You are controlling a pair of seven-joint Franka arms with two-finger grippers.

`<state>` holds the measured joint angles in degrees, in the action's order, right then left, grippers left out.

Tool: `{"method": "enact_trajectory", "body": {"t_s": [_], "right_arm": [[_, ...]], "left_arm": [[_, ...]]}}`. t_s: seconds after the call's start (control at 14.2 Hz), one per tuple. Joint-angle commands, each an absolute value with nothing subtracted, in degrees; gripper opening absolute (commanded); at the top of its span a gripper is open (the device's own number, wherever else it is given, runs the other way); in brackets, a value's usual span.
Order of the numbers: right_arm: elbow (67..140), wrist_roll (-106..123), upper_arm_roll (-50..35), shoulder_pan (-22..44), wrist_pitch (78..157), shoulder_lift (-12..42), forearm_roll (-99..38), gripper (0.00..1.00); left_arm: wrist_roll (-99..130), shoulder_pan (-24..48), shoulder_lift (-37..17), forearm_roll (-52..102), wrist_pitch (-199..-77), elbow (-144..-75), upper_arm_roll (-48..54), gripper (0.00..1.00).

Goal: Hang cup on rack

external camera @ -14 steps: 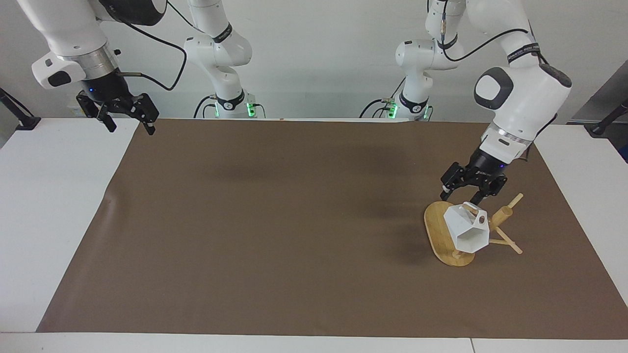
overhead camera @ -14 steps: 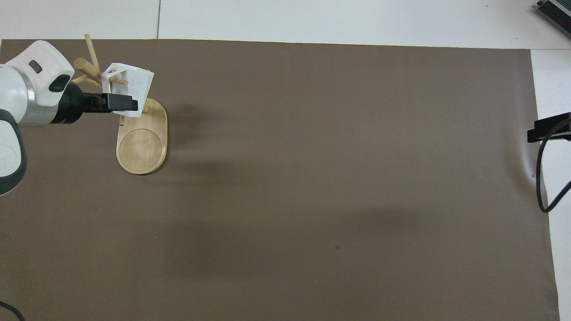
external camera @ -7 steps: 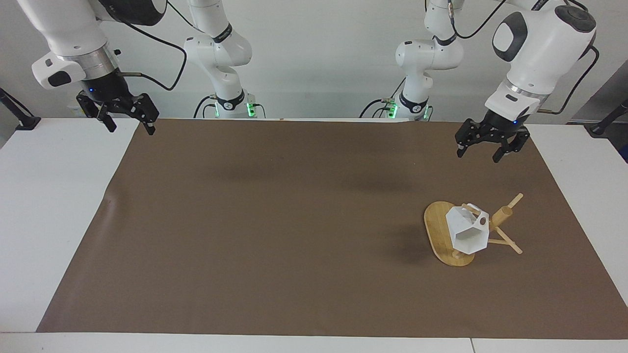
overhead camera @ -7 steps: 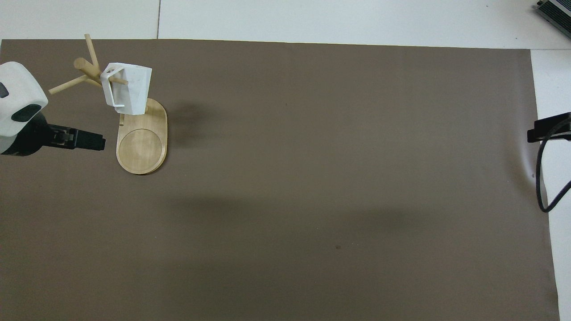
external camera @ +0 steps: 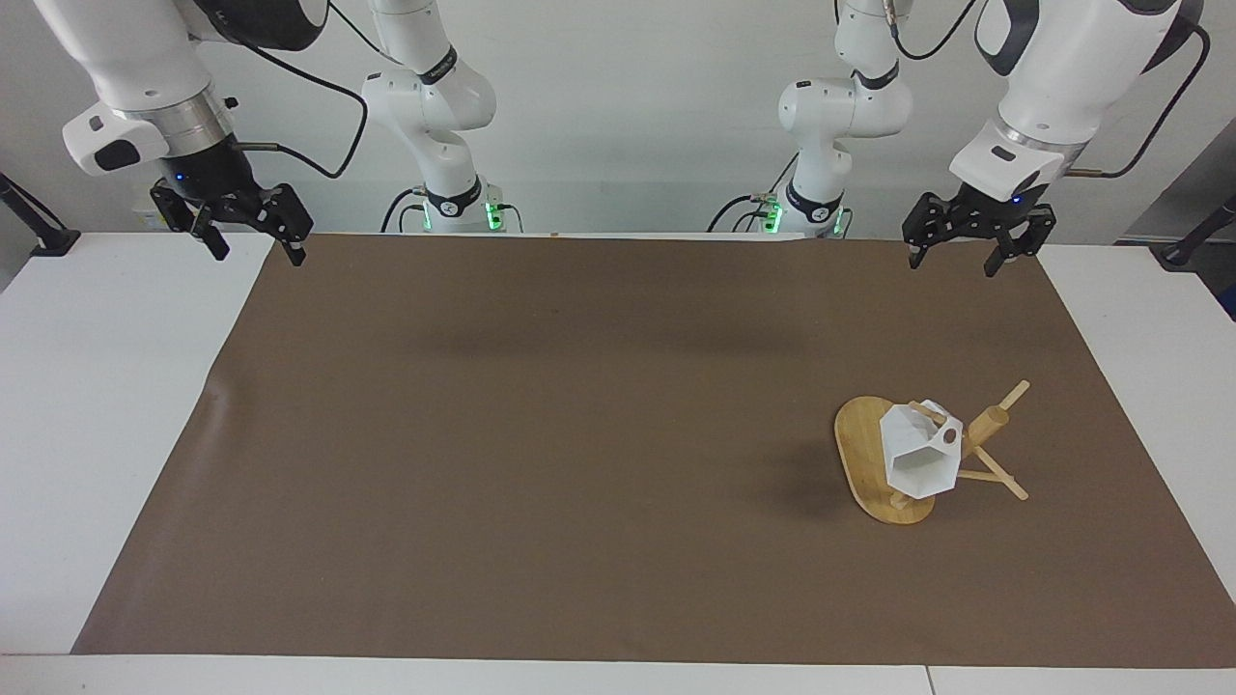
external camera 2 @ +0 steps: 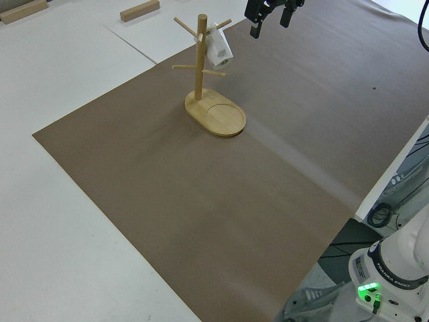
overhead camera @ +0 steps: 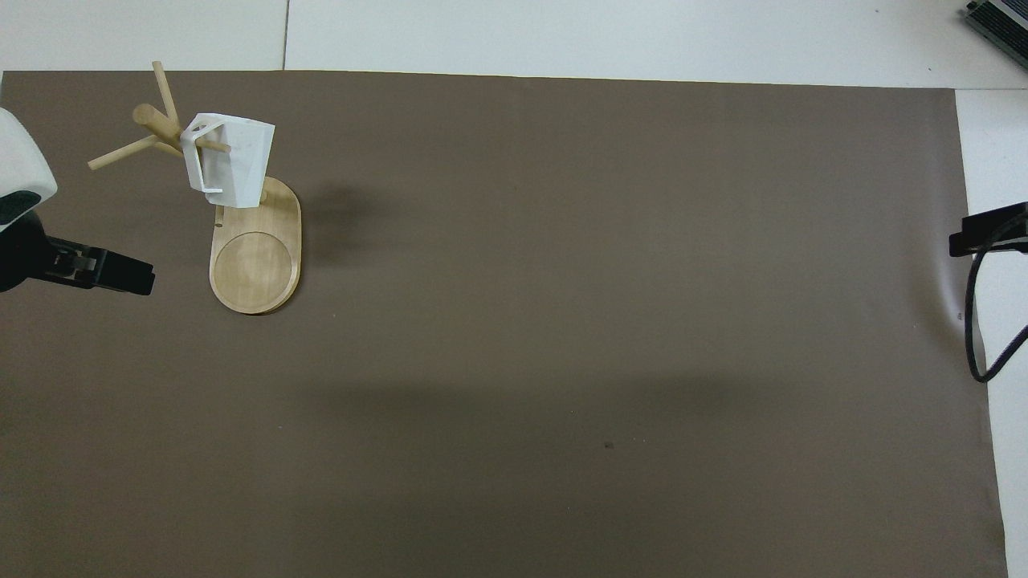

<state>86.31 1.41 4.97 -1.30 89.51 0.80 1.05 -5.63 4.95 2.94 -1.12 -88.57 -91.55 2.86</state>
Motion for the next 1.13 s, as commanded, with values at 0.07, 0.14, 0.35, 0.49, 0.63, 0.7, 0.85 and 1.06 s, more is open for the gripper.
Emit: {"method": "enact_trajectory", "body": {"t_s": [0.07,0.14,0.35,0.49,0.63,0.7,0.85,1.06], "right_arm": [[87.1,0.5,4.7,-1.6,88.9,0.1,0.1,1.00],[87.1,0.5,4.7,-1.6,88.9,0.1,0.1,1.00],[87.1,0.5,4.7,-1.6,88.9,0.1,0.1,1.00],[87.1,0.5,4.7,-1.6,88.9,0.1,0.1,1.00],[87.1,0.5,4.7,-1.6,88.9,0.1,0.1,1.00],[87.1,0.5,4.7,-1.6,88.9,0.1,0.1,1.00],[87.1,0.5,4.7,-1.6,88.9,0.1,0.1,1.00],[87.1,0.5,4.7,-1.6,88.9,0.1,0.1,1.00]], "left_arm": [[-5.1,5.4,1.8,-1.3,-86.9,-88.8,3.1,1.00],[-4.8,5.4,1.9,-1.2,-86.8,-89.2,3.2,1.00],[-2.7,5.0,2.1,-1.2,-86.2,-89.3,3.2,1.00],[-2.8,4.7,2.7,-1.2,-86.6,-90.1,3.3,1.00],[-2.7,4.7,2.9,-1.2,-86.7,-90.4,3.3,1.00],[-2.7,4.9,2.9,-1.2,-86.5,-90.4,3.2,1.00],[-2.8,4.8,3.0,-1.2,-86.4,-90.4,3.3,1.00],[-2.8,4.7,3.0,-1.1,-86.3,-90.6,3.3,1.00]]}}
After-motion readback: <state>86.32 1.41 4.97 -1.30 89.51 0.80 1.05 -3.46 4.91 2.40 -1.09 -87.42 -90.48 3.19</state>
